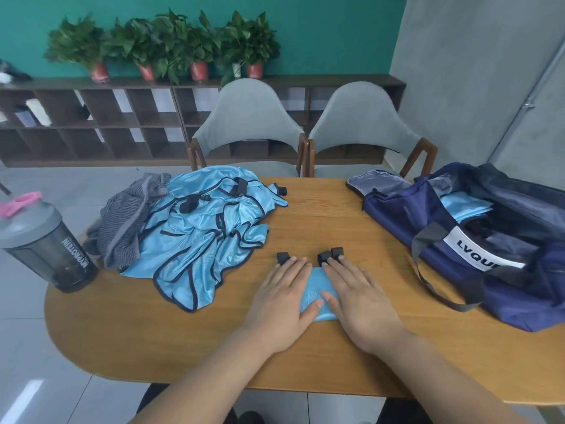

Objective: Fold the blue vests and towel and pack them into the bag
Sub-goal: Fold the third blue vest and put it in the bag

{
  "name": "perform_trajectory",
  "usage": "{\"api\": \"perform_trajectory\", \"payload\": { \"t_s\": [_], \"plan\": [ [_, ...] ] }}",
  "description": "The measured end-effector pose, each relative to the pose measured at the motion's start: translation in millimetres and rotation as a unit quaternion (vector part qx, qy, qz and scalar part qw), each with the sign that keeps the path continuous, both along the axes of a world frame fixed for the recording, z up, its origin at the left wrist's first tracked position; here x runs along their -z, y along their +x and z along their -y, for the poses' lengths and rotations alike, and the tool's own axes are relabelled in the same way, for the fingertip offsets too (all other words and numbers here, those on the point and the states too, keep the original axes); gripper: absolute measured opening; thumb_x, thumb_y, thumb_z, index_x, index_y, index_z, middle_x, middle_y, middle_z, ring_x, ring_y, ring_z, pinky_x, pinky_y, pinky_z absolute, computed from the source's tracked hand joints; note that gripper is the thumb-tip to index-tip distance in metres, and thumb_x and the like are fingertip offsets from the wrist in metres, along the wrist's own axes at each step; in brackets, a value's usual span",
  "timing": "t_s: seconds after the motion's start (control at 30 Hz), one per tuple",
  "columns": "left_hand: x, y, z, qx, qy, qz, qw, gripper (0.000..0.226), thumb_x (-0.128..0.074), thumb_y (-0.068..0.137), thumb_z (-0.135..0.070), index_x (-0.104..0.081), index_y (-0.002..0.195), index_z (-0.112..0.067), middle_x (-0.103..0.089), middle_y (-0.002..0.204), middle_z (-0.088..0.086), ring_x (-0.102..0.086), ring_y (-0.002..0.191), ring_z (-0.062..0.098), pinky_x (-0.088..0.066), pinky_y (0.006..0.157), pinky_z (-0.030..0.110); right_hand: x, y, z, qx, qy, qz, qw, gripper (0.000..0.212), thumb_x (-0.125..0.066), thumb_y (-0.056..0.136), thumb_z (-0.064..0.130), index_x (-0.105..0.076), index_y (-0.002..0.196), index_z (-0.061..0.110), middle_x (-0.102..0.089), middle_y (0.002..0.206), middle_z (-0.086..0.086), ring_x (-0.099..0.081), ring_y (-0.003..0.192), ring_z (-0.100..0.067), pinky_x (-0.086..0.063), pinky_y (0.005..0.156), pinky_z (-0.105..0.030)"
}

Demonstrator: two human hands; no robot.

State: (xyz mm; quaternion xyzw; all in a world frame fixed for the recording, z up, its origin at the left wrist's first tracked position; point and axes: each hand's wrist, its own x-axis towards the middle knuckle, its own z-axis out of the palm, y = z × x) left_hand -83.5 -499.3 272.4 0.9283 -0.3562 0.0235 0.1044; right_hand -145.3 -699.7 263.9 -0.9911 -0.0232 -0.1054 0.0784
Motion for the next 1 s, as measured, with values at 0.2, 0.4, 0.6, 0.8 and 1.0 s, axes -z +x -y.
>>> {"api": "perform_trajectory", "payload": {
  "t_s": [0.2,0.4,0.6,0.8,1.0],
  "plan": [
    [1.5,15.5,1.5,0.01,0.051,-0.038,0.998,0.078,-0.008,0.106,-0.067,0.009,0.167,-0.022,0.015,0.175,-0.009,0.023,0.157,0.005,0.005,0.131,0.04,-0.3,3.2,3.7,0.026,0.006,-0.077,0.997,0.07,-0.007,0.105,0.065,0.0,0.167,0.032,0.003,0.173,0.016,0.016,0.158,-0.008,-0.001,0.13,-0.039],
    [-3.3,38.0,9.1,0.023,0.085,-0.049,0.995,0.08,-0.004,0.104,-0.069,0.015,0.166,-0.023,0.021,0.173,-0.008,0.028,0.155,0.005,0.006,0.131,0.043,-4.6,20.2,7.2,0.034,0.018,-0.093,0.995,0.068,-0.013,0.107,0.061,0.0,0.167,0.032,0.0,0.174,0.015,0.015,0.159,-0.008,0.002,0.13,-0.037],
    [3.4,32.7,6.3,-0.007,0.059,-0.009,0.998,0.079,0.0,0.105,-0.069,0.014,0.166,-0.022,0.023,0.173,-0.009,0.032,0.154,0.007,0.006,0.131,0.042,-2.5,14.8,7.4,0.058,0.023,-0.065,0.996,0.071,-0.012,0.106,0.063,-0.005,0.167,0.03,-0.002,0.174,0.016,0.012,0.159,-0.006,-0.002,0.131,-0.04],
    [0.8,37.5,9.8,-0.003,0.061,-0.036,0.997,0.081,-0.003,0.104,-0.07,0.011,0.167,-0.022,0.018,0.174,-0.01,0.029,0.155,0.008,0.007,0.131,0.042,-4.7,19.4,10.4,0.053,0.044,-0.099,0.993,0.071,-0.014,0.105,0.064,-0.001,0.167,0.032,-0.002,0.174,0.016,0.009,0.16,-0.01,-0.001,0.131,-0.04],
    [4.7,34.0,-1.8,-0.029,-0.072,0.039,0.996,0.074,-0.026,0.107,-0.065,-0.015,0.168,-0.024,-0.007,0.175,-0.011,0.009,0.161,0.009,-0.006,0.132,0.041,-2.7,14.4,18.4,0.044,0.149,-0.007,0.988,0.062,-0.042,0.106,0.053,-0.028,0.163,0.034,-0.024,0.168,0.022,0.001,0.159,-0.005,-0.016,0.13,-0.044]
  ]
}}
